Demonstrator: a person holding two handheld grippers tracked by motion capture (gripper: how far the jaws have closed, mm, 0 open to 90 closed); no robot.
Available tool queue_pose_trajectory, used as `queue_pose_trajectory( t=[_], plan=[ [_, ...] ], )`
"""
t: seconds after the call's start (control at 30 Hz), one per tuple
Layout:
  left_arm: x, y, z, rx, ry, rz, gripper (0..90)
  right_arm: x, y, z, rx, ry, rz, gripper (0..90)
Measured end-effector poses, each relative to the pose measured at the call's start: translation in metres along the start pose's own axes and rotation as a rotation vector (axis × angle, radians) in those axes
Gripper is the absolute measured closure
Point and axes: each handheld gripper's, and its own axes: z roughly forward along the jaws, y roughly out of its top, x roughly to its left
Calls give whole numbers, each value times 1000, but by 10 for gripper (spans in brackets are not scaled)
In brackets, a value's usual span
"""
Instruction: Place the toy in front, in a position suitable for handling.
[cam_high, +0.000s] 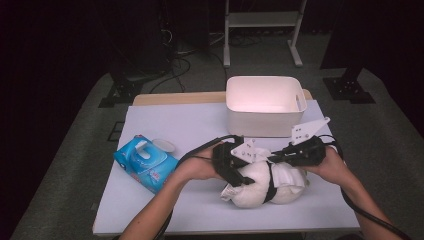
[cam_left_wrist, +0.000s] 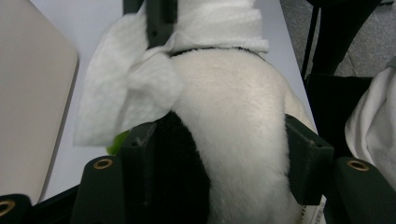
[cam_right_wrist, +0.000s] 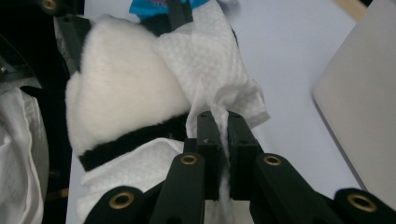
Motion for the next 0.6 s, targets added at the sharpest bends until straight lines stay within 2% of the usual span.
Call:
queue_pose_trajectory(
  t=[0.07, 0.13, 0.17, 0.33, 0.5, 0.6],
  plan=[
    [2, -2, 0, 2, -1, -31, 301, 2, 0, 7, 30, 26, -1, 854],
    [3, -6, 1, -20, -9, -71, 253, 5, -1, 9, 37, 37, 8, 857],
    [3, -6, 2, -21, -8, -74, 237, 5, -3, 9, 36, 37, 6, 857],
    [-1, -5, 1, -18, -11, -61, 227, 13, -10, 7, 32, 53, 20, 862],
    [-2, 0, 1, -1, 4, -46, 228, 24, -12, 3, 44, 34, 3, 864],
    [-1, 0, 0, 5, 8, -50, 228, 27, -15, 1, 35, 40, 9, 865]
  ],
)
